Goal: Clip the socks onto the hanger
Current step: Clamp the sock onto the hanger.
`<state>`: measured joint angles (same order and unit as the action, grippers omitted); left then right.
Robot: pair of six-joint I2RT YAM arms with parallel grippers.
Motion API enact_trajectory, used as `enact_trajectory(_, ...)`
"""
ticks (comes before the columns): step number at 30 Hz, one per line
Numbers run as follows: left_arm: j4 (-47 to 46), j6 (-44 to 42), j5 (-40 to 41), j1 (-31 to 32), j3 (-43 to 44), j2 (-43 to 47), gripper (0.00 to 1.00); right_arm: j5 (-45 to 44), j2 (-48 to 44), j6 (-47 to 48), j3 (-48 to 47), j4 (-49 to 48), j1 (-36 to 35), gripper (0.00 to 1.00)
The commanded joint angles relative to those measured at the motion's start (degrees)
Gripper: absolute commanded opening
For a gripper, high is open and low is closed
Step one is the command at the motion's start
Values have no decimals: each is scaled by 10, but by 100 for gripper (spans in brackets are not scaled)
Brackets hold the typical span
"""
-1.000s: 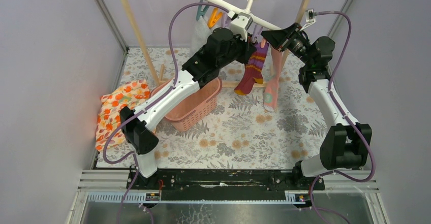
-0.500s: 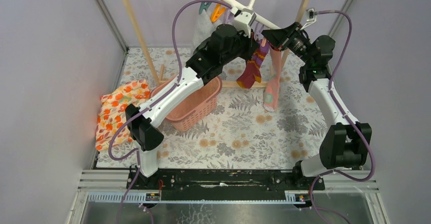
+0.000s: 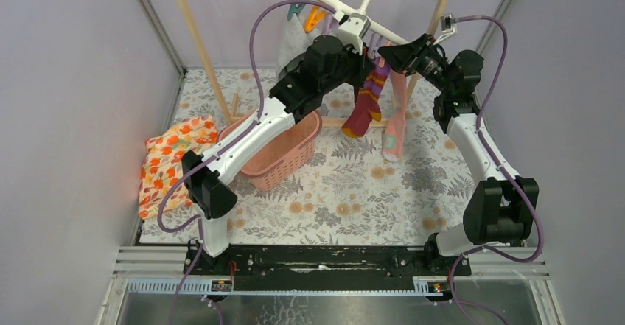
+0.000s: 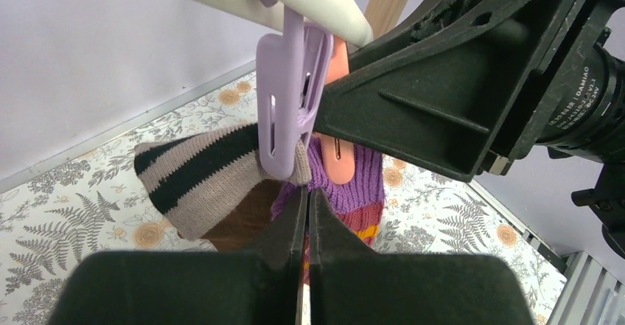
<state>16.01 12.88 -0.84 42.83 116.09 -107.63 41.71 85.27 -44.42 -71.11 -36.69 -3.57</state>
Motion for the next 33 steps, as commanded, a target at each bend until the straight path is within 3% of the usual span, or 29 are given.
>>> enact_trajectory(1, -56, -8, 6, -11, -6, 15, 0, 66, 5, 16, 2, 51, -6, 40)
enact_trajectory(9, -59, -7, 7, -11, -10, 16, 0, 66, 2, 16, 1, 51, -6, 52)
enact_trajectory(20, -60, -4, 7, -12, -9, 10, 1, 60, -16, 24, 8, 59, -6, 56)
enact_trajectory(26, -62, -2, 22, -13, -18, 14, 34, 49, -38, 32, 23, 66, -3, 57)
enact_trajectory(30, -66, -1, 25, -18, -27, 19, 47, 38, -77, 32, 52, 67, 7, 57)
enact_trajectory(33, -67, 0, 25, -20, -31, 20, 51, 36, -103, 40, 66, 80, 10, 57)
